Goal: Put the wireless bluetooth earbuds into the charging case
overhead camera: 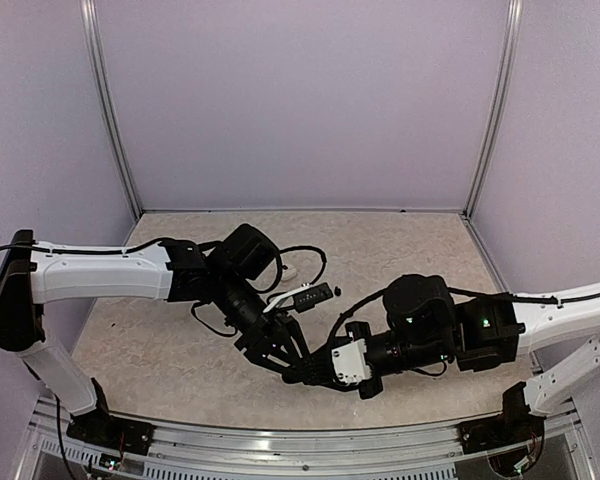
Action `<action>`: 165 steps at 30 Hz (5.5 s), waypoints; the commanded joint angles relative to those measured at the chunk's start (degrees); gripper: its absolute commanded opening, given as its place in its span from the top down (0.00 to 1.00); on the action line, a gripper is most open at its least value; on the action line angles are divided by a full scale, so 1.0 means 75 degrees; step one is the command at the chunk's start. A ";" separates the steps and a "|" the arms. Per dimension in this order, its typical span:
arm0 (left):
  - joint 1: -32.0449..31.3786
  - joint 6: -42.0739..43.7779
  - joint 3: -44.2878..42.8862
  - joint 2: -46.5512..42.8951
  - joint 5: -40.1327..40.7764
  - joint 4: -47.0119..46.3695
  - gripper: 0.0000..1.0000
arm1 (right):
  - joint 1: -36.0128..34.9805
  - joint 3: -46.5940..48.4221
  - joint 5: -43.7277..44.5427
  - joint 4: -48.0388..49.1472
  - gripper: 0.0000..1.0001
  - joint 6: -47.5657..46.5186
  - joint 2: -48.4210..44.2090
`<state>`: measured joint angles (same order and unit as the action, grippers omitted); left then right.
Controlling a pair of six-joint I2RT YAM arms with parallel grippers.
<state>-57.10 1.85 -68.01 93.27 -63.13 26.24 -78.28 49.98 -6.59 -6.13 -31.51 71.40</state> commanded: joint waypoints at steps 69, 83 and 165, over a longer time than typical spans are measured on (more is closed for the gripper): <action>-0.1134 -0.0515 0.2962 -0.2828 0.5462 -0.7611 0.68 | 0.2509 -0.1020 -0.3448 0.4866 0.85 0.5502 -0.0728; -0.1146 -0.0318 0.2932 -0.2786 0.5186 -0.7543 0.83 | 0.2524 -0.0900 -0.3385 0.4587 0.82 0.5314 -0.0768; -0.0078 -0.1812 0.5406 -0.3393 0.6257 -0.9600 1.00 | 0.5069 -0.0770 -0.1824 0.2361 0.41 0.6159 -0.0427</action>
<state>-58.26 -10.50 -28.91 70.11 -18.17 -41.08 -44.10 45.65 -23.90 16.14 10.57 64.58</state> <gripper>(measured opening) 0.240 0.601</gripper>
